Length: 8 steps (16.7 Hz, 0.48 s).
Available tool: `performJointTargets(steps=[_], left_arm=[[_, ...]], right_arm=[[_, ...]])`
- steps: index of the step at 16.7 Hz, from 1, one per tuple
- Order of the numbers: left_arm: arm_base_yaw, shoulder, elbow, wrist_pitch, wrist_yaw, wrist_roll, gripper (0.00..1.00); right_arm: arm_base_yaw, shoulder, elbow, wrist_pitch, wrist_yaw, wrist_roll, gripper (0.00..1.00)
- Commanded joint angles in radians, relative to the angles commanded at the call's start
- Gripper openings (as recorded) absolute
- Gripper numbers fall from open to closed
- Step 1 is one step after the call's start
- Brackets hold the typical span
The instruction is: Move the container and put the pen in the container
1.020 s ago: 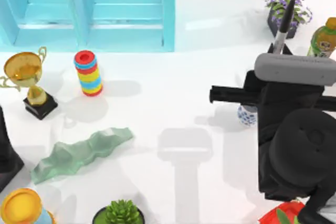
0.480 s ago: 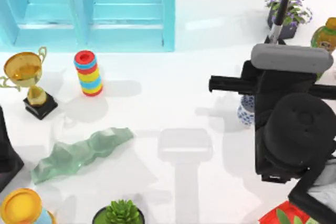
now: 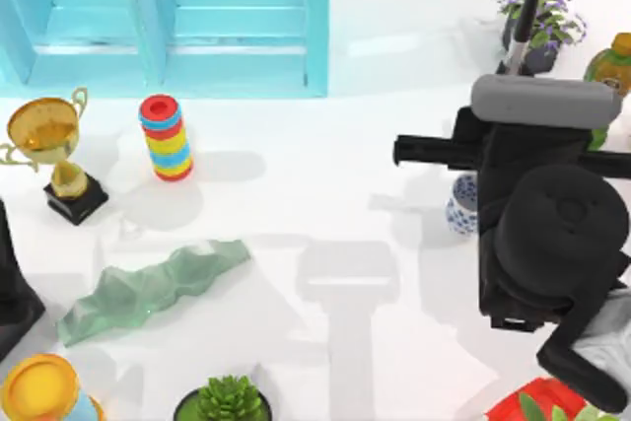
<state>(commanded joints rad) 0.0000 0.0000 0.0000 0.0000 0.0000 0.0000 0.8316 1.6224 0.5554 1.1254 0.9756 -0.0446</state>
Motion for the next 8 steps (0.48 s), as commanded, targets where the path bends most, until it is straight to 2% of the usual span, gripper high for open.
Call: performJointTargets(steps=[8], left_arm=[[0.0,0.0,0.0,0.0,0.0,0.0,1.0]], right_arm=[[0.0,0.0,0.0,0.0,0.0,0.0,0.75]])
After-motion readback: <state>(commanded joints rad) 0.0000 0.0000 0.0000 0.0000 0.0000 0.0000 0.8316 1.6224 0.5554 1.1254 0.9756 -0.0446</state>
